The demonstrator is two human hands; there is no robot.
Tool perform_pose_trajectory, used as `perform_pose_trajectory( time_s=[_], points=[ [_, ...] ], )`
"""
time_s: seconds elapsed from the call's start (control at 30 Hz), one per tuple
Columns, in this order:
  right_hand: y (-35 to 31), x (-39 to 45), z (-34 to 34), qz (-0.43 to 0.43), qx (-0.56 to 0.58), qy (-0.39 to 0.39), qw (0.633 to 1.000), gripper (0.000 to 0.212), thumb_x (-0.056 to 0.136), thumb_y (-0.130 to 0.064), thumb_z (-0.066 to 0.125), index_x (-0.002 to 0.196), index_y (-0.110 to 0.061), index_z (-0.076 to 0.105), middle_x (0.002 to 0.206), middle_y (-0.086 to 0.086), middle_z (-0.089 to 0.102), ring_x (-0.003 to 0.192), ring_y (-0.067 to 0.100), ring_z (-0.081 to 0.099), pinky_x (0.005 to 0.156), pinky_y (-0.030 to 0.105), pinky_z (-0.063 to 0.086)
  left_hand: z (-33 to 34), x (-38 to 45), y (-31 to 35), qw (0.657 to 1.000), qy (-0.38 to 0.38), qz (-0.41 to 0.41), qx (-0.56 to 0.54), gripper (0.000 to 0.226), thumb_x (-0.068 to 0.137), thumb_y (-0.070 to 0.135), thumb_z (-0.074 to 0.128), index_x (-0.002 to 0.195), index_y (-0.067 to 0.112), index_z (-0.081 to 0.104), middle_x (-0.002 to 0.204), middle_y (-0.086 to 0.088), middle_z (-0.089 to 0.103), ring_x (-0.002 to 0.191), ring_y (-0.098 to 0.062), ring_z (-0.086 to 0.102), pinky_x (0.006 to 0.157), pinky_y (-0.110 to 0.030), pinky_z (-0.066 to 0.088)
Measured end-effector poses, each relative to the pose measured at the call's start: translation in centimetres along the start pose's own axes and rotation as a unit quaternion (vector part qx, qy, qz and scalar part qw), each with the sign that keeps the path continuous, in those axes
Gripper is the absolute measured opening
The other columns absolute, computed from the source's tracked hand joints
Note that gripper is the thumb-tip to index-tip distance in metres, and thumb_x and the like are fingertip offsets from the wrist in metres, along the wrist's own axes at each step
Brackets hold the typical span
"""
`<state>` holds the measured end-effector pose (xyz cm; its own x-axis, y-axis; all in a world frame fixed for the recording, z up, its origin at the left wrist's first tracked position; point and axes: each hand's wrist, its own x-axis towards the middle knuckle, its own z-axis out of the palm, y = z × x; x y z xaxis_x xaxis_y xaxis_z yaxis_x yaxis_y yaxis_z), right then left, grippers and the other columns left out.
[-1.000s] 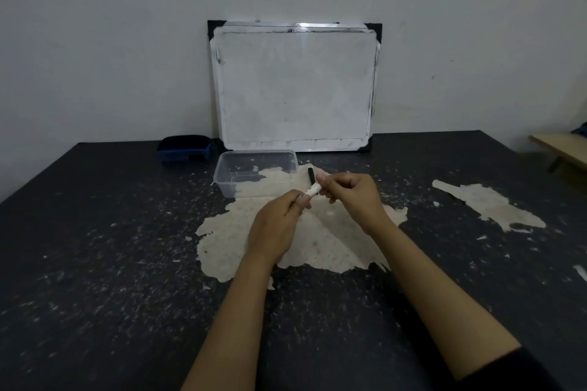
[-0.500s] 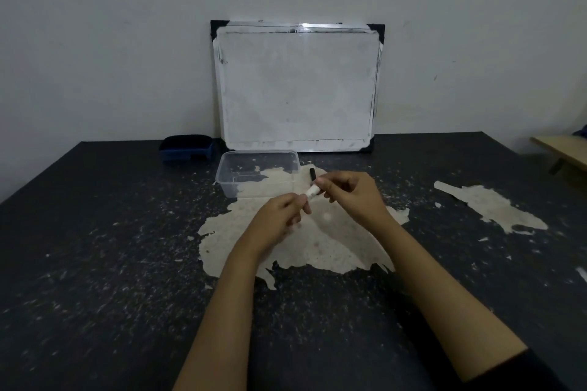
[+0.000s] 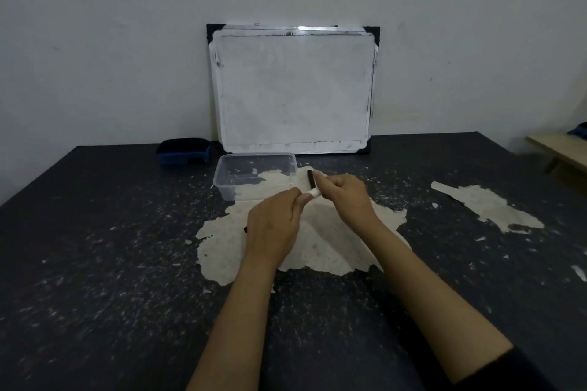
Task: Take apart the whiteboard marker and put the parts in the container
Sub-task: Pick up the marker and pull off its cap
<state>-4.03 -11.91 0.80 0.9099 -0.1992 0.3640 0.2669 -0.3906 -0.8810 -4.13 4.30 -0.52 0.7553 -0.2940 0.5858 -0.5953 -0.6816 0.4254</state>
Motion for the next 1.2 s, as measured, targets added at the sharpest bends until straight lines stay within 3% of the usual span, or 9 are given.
perform_pose_trajectory(
  time_s=[0.1,0.17,0.27,0.53,0.67,0.73,0.83,1.0,1.2],
  points=[
    [0.3,-0.3,0.6,0.013,0.051,0.032,0.998,0.06,0.099,-0.026,0.058,0.04,-0.023,0.044,0.039,-0.013,0.032,0.036,0.003,0.027,0.044,0.013,0.029,0.0,0.0,0.2,0.987,-0.072,-0.08,-0.119,0.047,0.099,0.052,0.034,0.068,0.022,0.053,0.061,0.006,0.056,0.056,-0.01,0.051,0.056,-0.027,0.035],
    [0.3,-0.8,0.6,-0.012,0.058,0.046,0.997,0.059,0.098,-0.021,0.059,0.044,-0.008,0.04,0.043,-0.007,0.03,0.04,0.005,0.025,0.047,0.021,0.028,-0.5,0.3,0.2,0.938,-0.152,-0.163,-0.265,0.048,0.095,0.058,0.038,0.065,0.024,0.056,0.058,0.009,0.052,0.055,-0.01,0.046,0.058,-0.028,0.035],
    [-0.2,-1.1,0.3,-0.061,0.07,0.042,0.995,0.056,0.097,-0.015,0.06,0.049,0.002,0.036,0.046,-0.002,0.028,0.043,0.005,0.024,0.047,0.022,0.026,-1.4,0.9,0.0,0.852,-0.266,-0.215,-0.396,0.05,0.092,0.063,0.038,0.062,0.027,0.054,0.05,0.013,0.038,0.045,-0.006,0.028,0.044,-0.018,0.026],
    [-0.9,-1.4,-0.7,-0.089,0.061,-0.035,0.993,0.055,0.1,-0.019,0.056,0.051,-0.014,0.031,0.051,0.005,0.026,0.049,0.017,0.024,0.061,0.039,0.037,-2.4,1.2,-0.2,0.698,-0.421,-0.277,-0.509,0.049,0.095,0.059,0.035,0.065,0.023,0.051,0.052,0.01,0.027,0.037,-0.002,0.017,0.031,-0.015,0.016],
    [-0.9,-1.5,-0.4,-0.07,0.089,-0.022,0.993,0.054,0.1,-0.029,0.053,0.051,-0.018,0.034,0.049,-0.006,0.03,0.048,0.01,0.027,0.056,0.027,0.031,-2.8,1.2,-0.6,0.6,-0.467,-0.284,-0.585,0.046,0.096,0.055,0.037,0.067,0.021,0.048,0.05,0.012,0.026,0.038,-0.002,0.012,0.029,-0.013,0.015],
    [-0.7,-1.0,-0.8,-0.045,0.096,-0.001,0.994,0.056,0.102,-0.029,0.052,0.052,-0.009,0.038,0.049,-0.004,0.032,0.046,0.007,0.028,0.048,0.024,0.027,-3.1,1.1,-1.0,0.567,-0.474,-0.282,-0.612,0.045,0.095,0.054,0.038,0.067,0.02,0.048,0.05,0.012,0.025,0.038,-0.003,0.011,0.029,-0.013,0.014],
    [-0.5,-0.3,-1.7,-0.045,0.086,-0.004,0.995,0.06,0.103,-0.029,0.05,0.054,0.002,0.036,0.052,0.008,0.029,0.045,0.01,0.027,0.047,0.023,0.026,-2.6,0.9,-0.8,0.61,-0.435,-0.27,-0.605,0.045,0.096,0.055,0.038,0.071,0.02,0.049,0.053,0.011,0.026,0.038,-0.001,0.015,0.031,-0.014,0.015],
    [0.2,-0.1,-1.8,-0.02,0.081,-0.003,0.996,0.054,0.103,-0.032,0.051,0.056,-0.008,0.041,0.046,-0.011,0.037,0.044,0.008,0.029,0.046,0.021,0.027,-0.9,0.8,0.1,0.639,-0.36,-0.266,-0.625,0.047,0.098,0.055,0.032,0.077,0.018,0.05,0.057,0.008,0.029,0.04,-0.002,0.022,0.037,-0.017,0.018],
    [0.9,0.1,-2.4,0.019,0.098,-0.003,0.995,0.045,0.102,-0.035,0.051,0.062,-0.016,0.05,0.057,-0.009,0.049,0.048,0.006,0.035,0.048,0.018,0.03,0.0,0.9,0.1,0.689,-0.265,-0.273,-0.617,0.048,0.097,0.059,0.03,0.078,0.02,0.052,0.058,0.008,0.033,0.046,-0.006,0.026,0.042,-0.017,0.025]
  ],
)
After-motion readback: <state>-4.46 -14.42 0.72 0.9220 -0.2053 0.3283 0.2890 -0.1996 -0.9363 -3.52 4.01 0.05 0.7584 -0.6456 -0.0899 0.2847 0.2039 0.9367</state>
